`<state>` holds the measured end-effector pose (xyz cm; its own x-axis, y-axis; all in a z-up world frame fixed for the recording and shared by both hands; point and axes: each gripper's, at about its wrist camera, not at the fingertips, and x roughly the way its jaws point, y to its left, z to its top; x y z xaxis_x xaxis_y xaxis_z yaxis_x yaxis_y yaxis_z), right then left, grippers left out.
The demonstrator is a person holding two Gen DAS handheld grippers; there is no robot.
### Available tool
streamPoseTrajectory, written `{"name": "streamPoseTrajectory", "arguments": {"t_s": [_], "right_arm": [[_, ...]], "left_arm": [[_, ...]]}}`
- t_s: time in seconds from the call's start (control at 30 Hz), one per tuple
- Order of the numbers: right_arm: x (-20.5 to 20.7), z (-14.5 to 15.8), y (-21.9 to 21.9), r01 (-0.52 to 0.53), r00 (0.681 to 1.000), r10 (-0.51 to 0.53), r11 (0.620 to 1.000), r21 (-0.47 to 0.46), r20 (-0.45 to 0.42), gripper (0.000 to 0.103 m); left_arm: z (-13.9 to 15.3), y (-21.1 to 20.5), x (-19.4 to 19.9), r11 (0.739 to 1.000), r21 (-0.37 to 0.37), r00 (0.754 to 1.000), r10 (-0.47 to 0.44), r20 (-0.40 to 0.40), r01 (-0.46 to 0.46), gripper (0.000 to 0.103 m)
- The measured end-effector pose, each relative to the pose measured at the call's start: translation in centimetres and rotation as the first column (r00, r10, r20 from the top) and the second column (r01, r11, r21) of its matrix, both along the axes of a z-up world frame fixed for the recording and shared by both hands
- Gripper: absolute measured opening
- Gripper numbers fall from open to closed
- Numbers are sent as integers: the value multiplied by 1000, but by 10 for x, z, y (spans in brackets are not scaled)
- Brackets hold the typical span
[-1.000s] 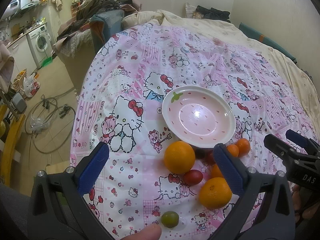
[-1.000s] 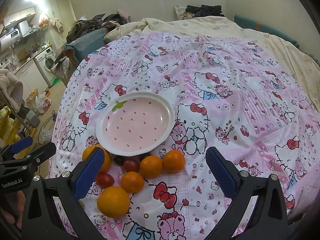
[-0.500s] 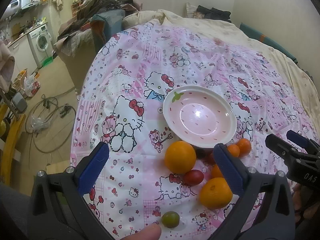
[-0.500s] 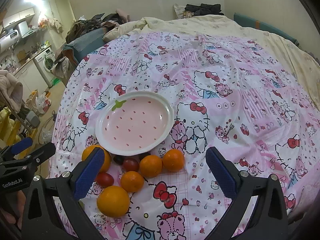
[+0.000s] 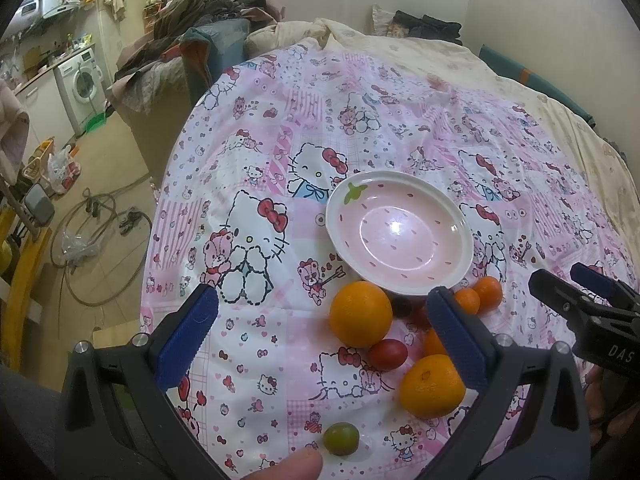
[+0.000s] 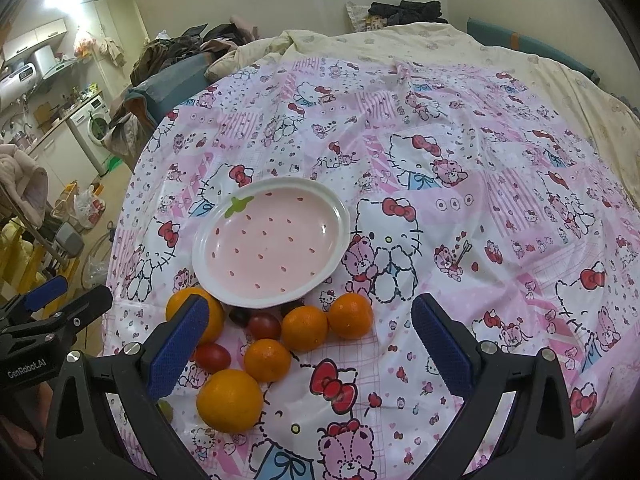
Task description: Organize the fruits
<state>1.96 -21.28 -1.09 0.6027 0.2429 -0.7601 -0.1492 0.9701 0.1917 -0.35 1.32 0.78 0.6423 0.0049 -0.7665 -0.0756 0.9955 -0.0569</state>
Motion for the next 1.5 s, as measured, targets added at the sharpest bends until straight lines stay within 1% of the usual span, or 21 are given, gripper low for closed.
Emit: {"name": "streamPoseTrajectory", "arguments": {"t_s": [0.33,0.47,0.7,0.8,0.87,0.93,1.0,1.07,1.1,1.17,1.2,1.27,1.3,1.37,1.43,1.5], "right_arm": [[0,-1,0,1,1000,-1,1000,4,-4,103],[1,-1,-1,2,1000,-2,1000,6,-5,103],[1,-3,-1,4,1000,-4,1000,15,-13,103],[2,-5,-3,9,1000,-9,1000,20,-23,103],[4,-7,-7,22,999,-21,999,27,-35,103],[5,-9,-11,38,998,-37,999,34,-51,103],[7,-10,-16,55,996,-52,997,49,-66,103],[8,-12,-22,75,994,-69,994,78,-84,103],[9,-12,-24,84,993,-75,992,91,-92,103],[10,-13,-27,94,992,-83,990,109,-99,103],[11,-13,-28,98,991,-87,989,112,-102,103],[12,-12,-30,104,990,-92,987,119,-105,103],[13,-13,-31,108,990,-95,987,122,-108,103],[14,-14,-34,115,988,-100,985,128,-117,103],[15,-16,-37,123,986,-105,983,135,-131,103],[15,-17,-41,131,984,-112,982,138,-137,103]], "left_arm": [[1,1,0,1000,0,1000,1,-1,-1,103],[-3,0,0,1000,17,1000,7,-8,-7,103],[-8,0,2,1000,11,1000,14,-25,-14,103],[-10,8,7,999,10,998,47,-50,-46,103],[-16,19,14,995,3,991,95,-93,-95,103],[-24,30,20,991,-24,982,128,-142,-133,103],[-36,40,28,984,-81,968,138,-211,-158,103],[-48,41,36,979,-116,953,133,-272,-169,102],[-52,39,38,979,-125,950,120,-289,-162,102],[-60,28,45,985,-119,945,85,-316,-129,101],[-62,21,49,988,-110,943,68,-326,-109,100],[-69,9,55,990,-118,936,31,-350,-76,96],[-72,6,58,989,-127,931,21,-364,-72,92],[-81,-2,66,987,-150,920,1,-391,-65,91],[-90,-7,72,987,-152,909,-10,-417,-59,85],[-99,-9,77,983,-174,896,-26,-443,-57,81]]}}
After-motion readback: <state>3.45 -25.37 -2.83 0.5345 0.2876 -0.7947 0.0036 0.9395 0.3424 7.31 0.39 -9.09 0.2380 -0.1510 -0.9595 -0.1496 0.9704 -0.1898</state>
